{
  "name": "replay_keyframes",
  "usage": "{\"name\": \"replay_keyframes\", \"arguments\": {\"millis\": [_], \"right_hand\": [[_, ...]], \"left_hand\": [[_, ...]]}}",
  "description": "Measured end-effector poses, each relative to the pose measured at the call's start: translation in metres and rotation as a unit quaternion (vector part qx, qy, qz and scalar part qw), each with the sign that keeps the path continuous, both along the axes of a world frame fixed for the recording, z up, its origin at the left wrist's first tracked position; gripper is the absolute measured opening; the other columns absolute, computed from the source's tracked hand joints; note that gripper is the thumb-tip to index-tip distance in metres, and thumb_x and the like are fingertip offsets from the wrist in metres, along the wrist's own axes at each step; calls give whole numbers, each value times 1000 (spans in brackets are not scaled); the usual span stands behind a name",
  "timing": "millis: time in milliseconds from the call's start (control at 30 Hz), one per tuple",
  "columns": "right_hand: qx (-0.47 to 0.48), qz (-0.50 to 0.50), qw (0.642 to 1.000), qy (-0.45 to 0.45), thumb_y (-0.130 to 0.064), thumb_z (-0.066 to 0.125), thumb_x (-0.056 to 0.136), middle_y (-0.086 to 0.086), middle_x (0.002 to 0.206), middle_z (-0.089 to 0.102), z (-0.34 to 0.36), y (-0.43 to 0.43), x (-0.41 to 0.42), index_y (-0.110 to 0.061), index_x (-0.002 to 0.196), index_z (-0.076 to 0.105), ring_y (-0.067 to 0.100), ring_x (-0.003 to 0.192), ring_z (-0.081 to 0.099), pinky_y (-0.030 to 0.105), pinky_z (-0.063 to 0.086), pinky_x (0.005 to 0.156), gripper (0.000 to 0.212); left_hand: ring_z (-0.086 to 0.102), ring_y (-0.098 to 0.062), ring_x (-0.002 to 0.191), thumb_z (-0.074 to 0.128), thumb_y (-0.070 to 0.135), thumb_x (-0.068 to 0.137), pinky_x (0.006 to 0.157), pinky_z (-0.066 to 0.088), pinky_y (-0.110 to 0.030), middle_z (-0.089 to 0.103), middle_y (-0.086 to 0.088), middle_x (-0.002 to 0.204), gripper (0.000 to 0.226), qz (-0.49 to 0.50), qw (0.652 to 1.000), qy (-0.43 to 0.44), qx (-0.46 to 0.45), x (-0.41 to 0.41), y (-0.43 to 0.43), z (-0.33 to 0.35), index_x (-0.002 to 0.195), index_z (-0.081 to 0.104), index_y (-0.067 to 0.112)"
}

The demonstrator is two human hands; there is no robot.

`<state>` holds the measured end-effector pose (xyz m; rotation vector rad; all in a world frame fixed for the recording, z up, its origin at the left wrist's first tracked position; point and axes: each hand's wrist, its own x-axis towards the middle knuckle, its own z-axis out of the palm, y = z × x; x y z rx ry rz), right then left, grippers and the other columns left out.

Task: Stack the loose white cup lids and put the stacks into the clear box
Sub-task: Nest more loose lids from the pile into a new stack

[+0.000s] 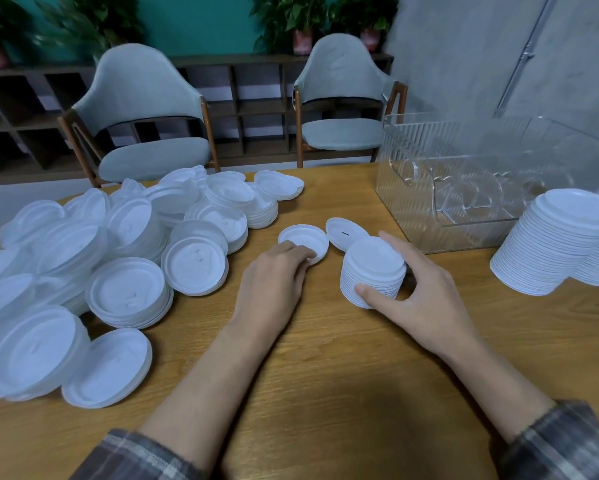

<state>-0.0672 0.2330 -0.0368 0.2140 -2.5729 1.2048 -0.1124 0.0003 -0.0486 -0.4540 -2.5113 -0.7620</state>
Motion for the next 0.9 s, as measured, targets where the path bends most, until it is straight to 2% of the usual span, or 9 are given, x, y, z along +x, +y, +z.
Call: {"name": "replay_keyframes", "arguments": {"millis": [200, 267, 400, 500, 600, 667, 733, 800, 900], "right_hand": [[-5, 6, 1000, -3, -50, 86, 77, -31, 137, 52, 0, -1, 1, -42, 153, 45, -21, 128, 40, 3, 30, 103, 88], [-6, 11, 1000, -3, -52, 85, 77, -35, 134, 50, 0, -2, 1, -42, 154, 44, -23, 128, 38, 0, 28, 101, 88], [-6, 15, 1000, 3, -52, 80, 81, -28, 133, 54, -1, -3, 0, -35, 156, 44, -10, 128, 47, 2, 32, 101, 85], [-10, 15, 1000, 9, -49, 82, 82, -27, 133, 54, 0, -4, 0, -35, 155, 45, -10, 129, 47, 0, 31, 100, 83], [-13, 15, 1000, 12, -50, 82, 80, -34, 135, 50, 1, -6, 1, -37, 155, 44, -29, 126, 35, -7, 23, 96, 85], [-15, 17, 1000, 11, -55, 81, 78, -32, 138, 50, 2, -7, 1, -40, 156, 41, -28, 127, 35, -6, 25, 98, 89], [-17, 23, 1000, 11, -60, 80, 76, -27, 144, 52, 2, -7, 1, -42, 158, 37, -14, 134, 43, 6, 32, 107, 94], [-17, 29, 999, 9, -60, 81, 77, -24, 145, 52, 2, -7, 1, -45, 158, 34, -7, 136, 46, 20, 39, 112, 95], [-14, 38, 999, 11, -57, 81, 79, -27, 147, 50, 3, -9, 2, -45, 157, 35, -8, 137, 45, 20, 38, 112, 92]], "left_hand": [[70, -18, 93, 77, 11, 92, 74, 58, -45, 73, 4, 103, 20, 25, 999, 9, 36, 4, -3, 5, 111, 77, 17], [70, -14, 92, 79, 10, 90, 76, 58, -44, 73, 4, 102, 21, 23, 997, 21, 64, 5, -3, 8, 110, 77, 16], [68, -9, 93, 76, 13, 94, 83, 56, -35, 72, 6, 100, 23, 14, 987, 59, 146, 12, -1, 22, 117, 73, 16], [69, -10, 94, 71, 15, 99, 79, 56, -20, 73, 11, 99, 21, -10, 958, 15, 288, 23, 6, 36, 119, 70, 20], [74, -17, 94, 68, 17, 101, 82, 64, -36, 75, 4, 104, 20, -35, 905, -72, 417, 26, 12, 43, 120, 72, 21], [77, -15, 86, 66, 15, 102, 85, 65, -41, 74, -5, 106, 24, -56, 871, -138, 467, 28, 15, 46, 125, 73, 18], [78, -17, 77, 66, 13, 102, 83, 64, -31, 68, -5, 97, 31, -72, 851, -192, 483, 31, 19, 47, 132, 70, 19], [75, -17, 70, 68, 16, 101, 77, 60, -24, 63, 2, 86, 34, -72, 863, -204, 457, 32, 23, 42, 134, 69, 24], [60, -9, 66, 73, 28, 98, 73, 52, -25, 60, 6, 75, 31, -58, 892, -198, 401, 29, 26, 32, 128, 72, 30]]}}
